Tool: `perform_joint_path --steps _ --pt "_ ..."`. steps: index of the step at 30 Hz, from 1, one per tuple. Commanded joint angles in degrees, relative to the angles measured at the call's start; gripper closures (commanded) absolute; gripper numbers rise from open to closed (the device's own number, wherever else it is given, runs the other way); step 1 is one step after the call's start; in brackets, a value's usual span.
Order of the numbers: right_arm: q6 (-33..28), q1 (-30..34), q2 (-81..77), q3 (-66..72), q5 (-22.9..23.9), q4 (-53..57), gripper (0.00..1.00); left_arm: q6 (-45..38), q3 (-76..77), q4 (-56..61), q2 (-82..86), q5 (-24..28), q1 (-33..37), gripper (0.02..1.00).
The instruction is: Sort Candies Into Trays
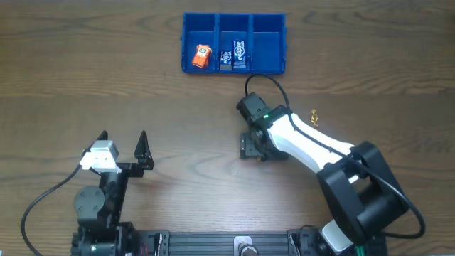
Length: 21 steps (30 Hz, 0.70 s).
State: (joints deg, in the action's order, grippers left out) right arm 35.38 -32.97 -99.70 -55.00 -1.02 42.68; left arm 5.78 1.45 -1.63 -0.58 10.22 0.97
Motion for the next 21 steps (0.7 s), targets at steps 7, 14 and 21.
perform_joint_path --steps 7,14,21 --pt "0.2 0.5 -0.8 -0.1 0.9 -0.9 0.356 0.2 -1.2 -1.8 0.3 1.2 0.1 0.02" --pt "0.3 0.5 -2.4 -0.1 0.9 -1.6 0.599 0.2 -1.2 -1.8 0.3 1.2 0.1 0.02" --pt "0.4 0.5 -2.4 -0.1 0.9 -1.6 0.776 0.2 -1.2 -1.8 0.3 1.2 0.1 0.023"
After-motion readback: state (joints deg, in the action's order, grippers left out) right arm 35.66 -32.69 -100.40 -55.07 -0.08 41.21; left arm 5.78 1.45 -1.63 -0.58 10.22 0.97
